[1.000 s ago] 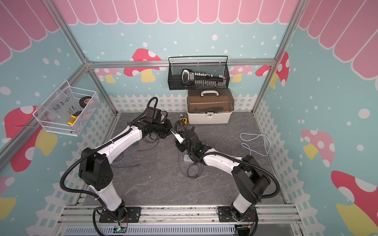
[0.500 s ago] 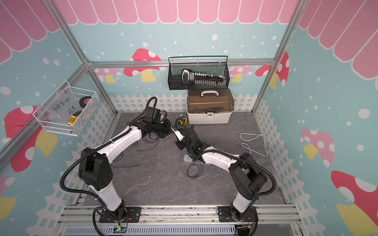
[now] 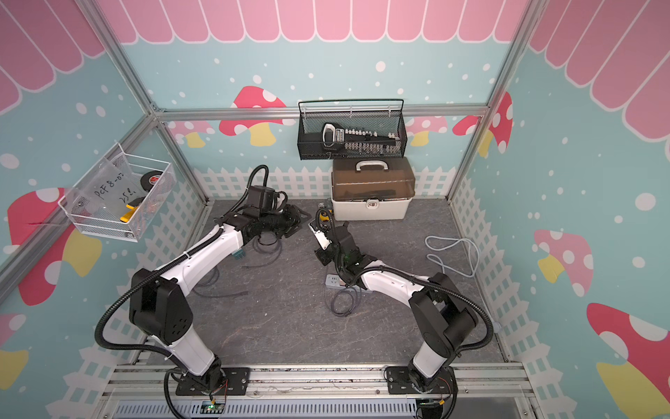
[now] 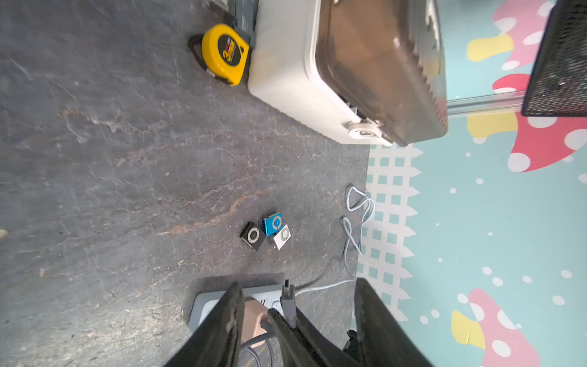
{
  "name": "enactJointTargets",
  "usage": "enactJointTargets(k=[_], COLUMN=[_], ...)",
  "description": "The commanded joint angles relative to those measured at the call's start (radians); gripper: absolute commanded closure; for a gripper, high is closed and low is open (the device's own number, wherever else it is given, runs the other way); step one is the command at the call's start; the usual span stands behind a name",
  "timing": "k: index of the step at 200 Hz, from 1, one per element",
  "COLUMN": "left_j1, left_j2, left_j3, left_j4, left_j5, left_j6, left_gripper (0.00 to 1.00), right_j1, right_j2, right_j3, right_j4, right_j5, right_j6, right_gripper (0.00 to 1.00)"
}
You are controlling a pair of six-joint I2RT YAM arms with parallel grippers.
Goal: Charge mp3
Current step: Adjust the charging cable at the center of the board.
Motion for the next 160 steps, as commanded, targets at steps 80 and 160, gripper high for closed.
enactJointTargets(k=[80,160], left_j1=[0.01,-0.045], left_j2=[-0.069,-0.069], left_j3=[-0.082,-0.339], left_j4=[0.075,0.594], left_j5=[-0.08,0.211], left_j6=[0.548,0.25], left_gripper=[0.5,0.53], right_j1=[-0.126,-0.153], right_j2=[-0.136,-0.152], right_j3=[0.023,-0.006], right_j4=[-0.196,-0.126], right_j5=[-0.287,-0.298], right_j6=[-0.007,0.028], right_gripper=[1.0,1.0])
